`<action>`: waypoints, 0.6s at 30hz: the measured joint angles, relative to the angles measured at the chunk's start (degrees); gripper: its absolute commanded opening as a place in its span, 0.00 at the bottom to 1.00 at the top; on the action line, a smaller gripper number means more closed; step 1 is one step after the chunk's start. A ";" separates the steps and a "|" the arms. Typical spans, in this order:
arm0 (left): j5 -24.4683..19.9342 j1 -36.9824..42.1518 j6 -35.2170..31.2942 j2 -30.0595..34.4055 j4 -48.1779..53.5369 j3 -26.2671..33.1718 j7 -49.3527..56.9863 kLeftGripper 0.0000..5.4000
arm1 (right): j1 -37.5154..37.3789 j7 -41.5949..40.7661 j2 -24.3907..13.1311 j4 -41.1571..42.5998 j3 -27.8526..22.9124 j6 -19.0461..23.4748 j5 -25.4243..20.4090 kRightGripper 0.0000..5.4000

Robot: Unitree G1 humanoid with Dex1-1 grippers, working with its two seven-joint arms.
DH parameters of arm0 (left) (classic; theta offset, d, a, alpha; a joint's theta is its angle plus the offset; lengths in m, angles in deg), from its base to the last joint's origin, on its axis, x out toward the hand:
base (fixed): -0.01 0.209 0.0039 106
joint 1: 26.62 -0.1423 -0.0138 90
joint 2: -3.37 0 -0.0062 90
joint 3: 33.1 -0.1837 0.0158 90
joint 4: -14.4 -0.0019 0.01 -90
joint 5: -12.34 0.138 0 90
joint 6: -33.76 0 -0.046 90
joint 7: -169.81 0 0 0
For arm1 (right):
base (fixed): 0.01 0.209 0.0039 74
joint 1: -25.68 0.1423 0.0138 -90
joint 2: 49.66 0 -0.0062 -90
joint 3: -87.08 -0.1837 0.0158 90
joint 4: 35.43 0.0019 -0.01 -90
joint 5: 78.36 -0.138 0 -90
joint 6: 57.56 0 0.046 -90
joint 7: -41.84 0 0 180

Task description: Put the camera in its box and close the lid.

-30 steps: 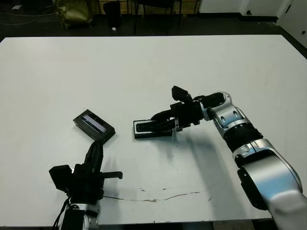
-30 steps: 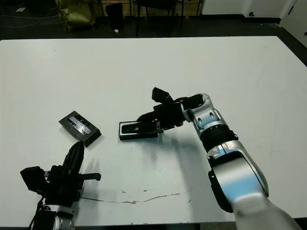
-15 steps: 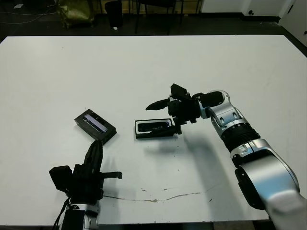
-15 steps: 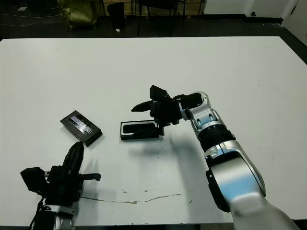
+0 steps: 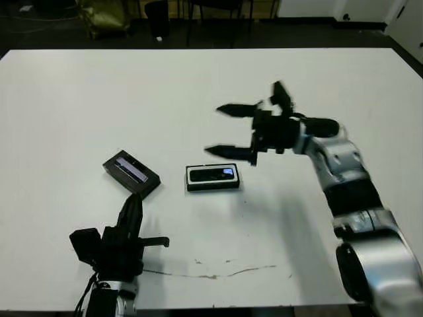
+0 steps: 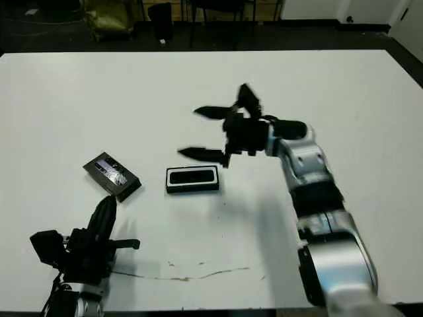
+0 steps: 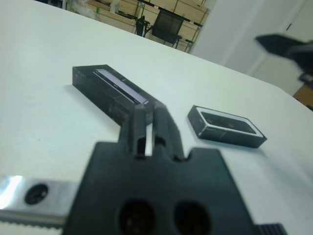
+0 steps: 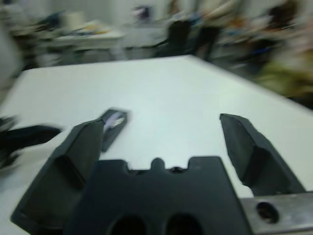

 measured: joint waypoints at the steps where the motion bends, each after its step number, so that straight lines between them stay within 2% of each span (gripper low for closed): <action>1: 0.00 0.00 0.12 0.00 0.00 0.02 0.00 0.00 | -3.31 3.59 -0.15 5.03 -0.33 0.30 1.30 0.81; 3: 0.00 -0.04 0.25 0.02 -0.13 0.09 -0.02 0.00 | -11.07 10.05 -0.73 14.41 -0.79 0.08 4.10 0.72; 6: -0.03 -0.11 0.54 -0.01 -0.14 0.26 -0.02 0.00 | -21.59 14.09 -0.77 20.95 -2.24 -4.61 4.33 0.60; 8: 0.04 -0.05 0.69 0.06 0.04 0.67 -0.08 0.00 | -27.49 15.03 -0.67 22.71 -3.07 -8.22 3.34 0.51; 11: 0.07 0.60 0.70 0.34 1.60 2.68 -0.45 0.00 | -35.51 16.38 -0.16 25.36 -3.66 -11.03 1.07 0.39; 15: -0.91 3.94 0.32 3.33 3.19 7.36 -3.77 0.00 | -42.74 17.59 1.89 25.92 -3.09 -16.58 -1.15 0.22; 18: -0.98 6.35 -1.99 9.11 5.04 10.91 -5.30 0.00 | -46.52 19.78 2.70 27.24 -2.28 -16.67 -2.10 0.09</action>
